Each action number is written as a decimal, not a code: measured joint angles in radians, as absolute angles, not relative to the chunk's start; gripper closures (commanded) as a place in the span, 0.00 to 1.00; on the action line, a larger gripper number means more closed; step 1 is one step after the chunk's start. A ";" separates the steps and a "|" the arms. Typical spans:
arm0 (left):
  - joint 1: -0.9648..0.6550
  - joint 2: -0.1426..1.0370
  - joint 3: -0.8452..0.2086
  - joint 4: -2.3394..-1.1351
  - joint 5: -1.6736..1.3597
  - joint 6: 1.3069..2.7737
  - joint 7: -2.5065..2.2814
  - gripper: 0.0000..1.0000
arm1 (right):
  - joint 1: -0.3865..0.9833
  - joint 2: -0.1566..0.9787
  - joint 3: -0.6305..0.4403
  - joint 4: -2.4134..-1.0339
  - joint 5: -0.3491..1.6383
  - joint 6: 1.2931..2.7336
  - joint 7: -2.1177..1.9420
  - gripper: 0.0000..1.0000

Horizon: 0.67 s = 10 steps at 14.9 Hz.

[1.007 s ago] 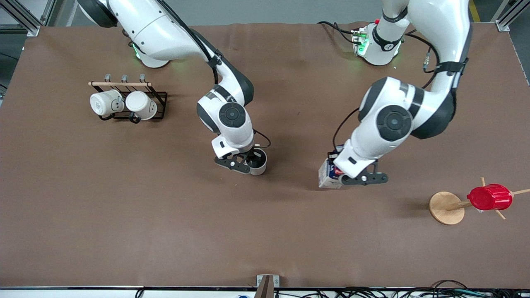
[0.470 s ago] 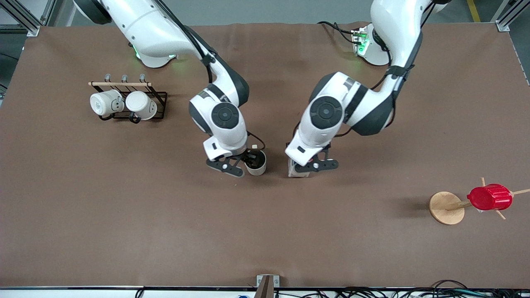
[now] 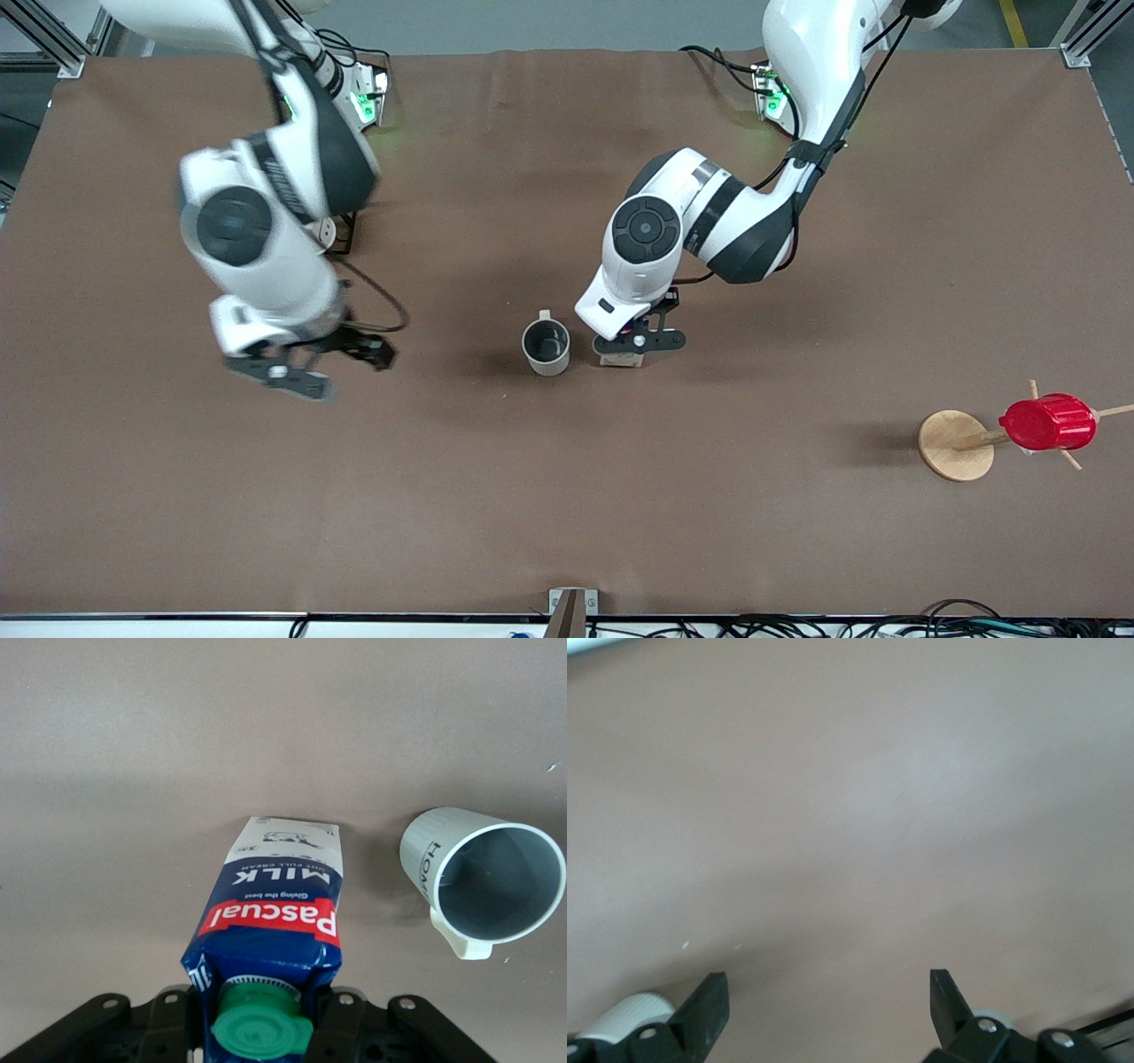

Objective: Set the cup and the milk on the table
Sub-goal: 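Release the mug with the right gripper and withdraw it toward its base, then lower the milk carton beside the mug and open the left gripper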

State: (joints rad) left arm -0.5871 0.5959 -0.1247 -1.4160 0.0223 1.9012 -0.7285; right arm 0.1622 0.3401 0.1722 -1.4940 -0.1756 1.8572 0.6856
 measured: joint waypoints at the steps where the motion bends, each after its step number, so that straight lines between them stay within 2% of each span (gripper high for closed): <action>1: -0.587 0.598 -0.125 -1.415 0.022 1.899 -0.729 0.86 | 0.123 0.312 0.169 -1.494 -0.176 1.847 0.624 0.00; 7: -0.601 0.640 -0.125 -1.375 0.022 1.899 -0.729 0.84 | 0.029 0.157 0.049 -1.493 -0.135 1.749 0.384 0.00; 9: -0.607 0.649 -0.125 -1.363 0.022 1.897 -0.729 0.77 | 0.005 0.104 0.016 -1.492 -0.101 1.674 0.287 0.00; 10: -0.608 0.653 -0.123 -1.356 0.023 1.892 -0.729 0.66 | 0.002 0.079 -0.011 -1.491 -0.083 1.637 0.237 0.00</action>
